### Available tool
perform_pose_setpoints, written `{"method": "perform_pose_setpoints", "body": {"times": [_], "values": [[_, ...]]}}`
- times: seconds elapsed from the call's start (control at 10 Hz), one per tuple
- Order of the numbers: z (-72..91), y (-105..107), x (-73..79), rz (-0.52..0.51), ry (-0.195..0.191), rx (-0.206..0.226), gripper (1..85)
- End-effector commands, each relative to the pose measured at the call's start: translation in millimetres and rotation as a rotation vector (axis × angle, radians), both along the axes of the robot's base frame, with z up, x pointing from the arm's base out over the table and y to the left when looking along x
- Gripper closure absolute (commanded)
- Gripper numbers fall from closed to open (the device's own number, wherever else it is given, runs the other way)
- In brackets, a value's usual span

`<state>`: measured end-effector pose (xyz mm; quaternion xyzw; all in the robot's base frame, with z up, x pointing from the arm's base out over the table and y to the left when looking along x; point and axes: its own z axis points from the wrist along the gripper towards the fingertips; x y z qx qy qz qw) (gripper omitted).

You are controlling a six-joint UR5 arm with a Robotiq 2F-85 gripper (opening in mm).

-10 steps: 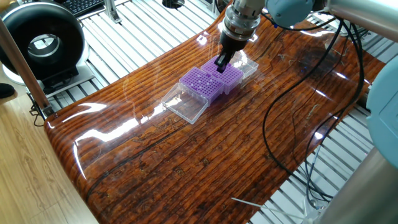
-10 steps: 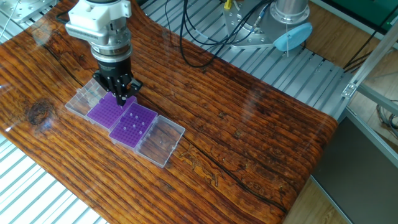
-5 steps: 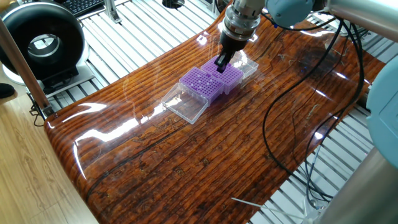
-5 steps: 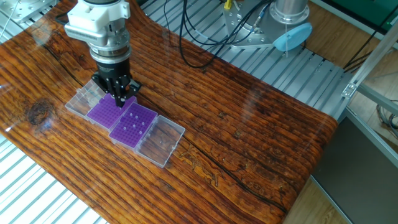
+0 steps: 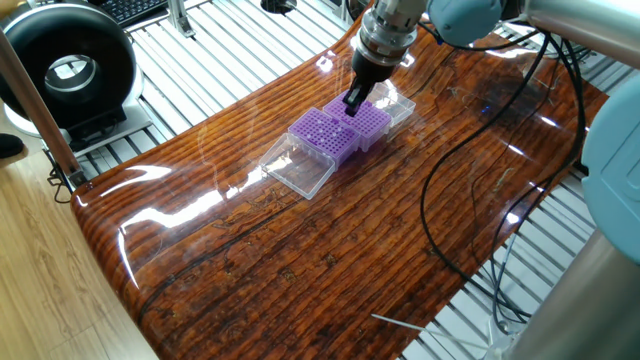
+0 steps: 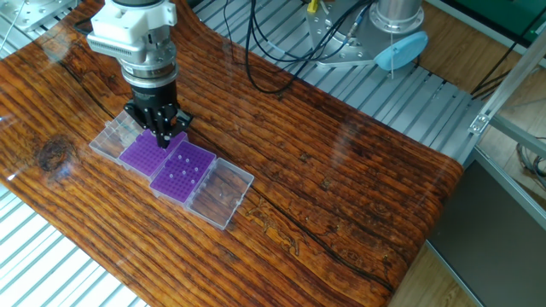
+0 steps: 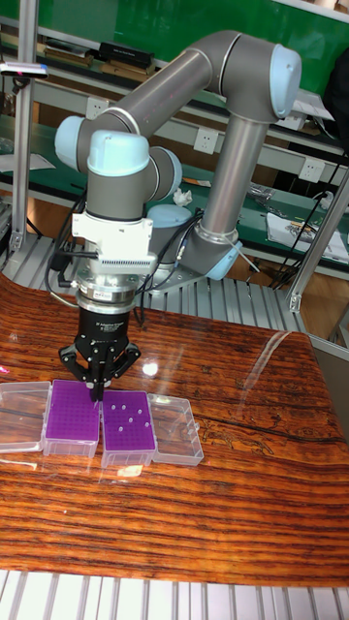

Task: Transfer all small pipette tips from one holder to another

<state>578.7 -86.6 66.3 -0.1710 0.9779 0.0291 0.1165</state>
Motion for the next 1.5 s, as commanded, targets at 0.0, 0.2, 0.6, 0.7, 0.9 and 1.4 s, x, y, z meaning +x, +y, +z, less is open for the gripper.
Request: {"method": "perform_pose_setpoints", "body": {"times": [0.0, 0.2, 0.6, 0.7, 0.9, 1.4], "values": [[1.5, 1.6, 3.4, 0.000, -0.012, 0.016, 84.3], [1.1, 3.7, -0.4, 0.018, 0.000, 0.023, 84.3], [0.8, -1.5, -5.6, 0.074, 0.016, -0.002, 71.3], [1.2, -2.0, -5.6, 0.081, 0.016, -0.004, 71.0], [1.9, -2.8, -5.4, 0.086, 0.015, -0.005, 70.7], [2.3, 3.9, 1.0, 0.092, -0.011, 0.020, 71.3]]}}
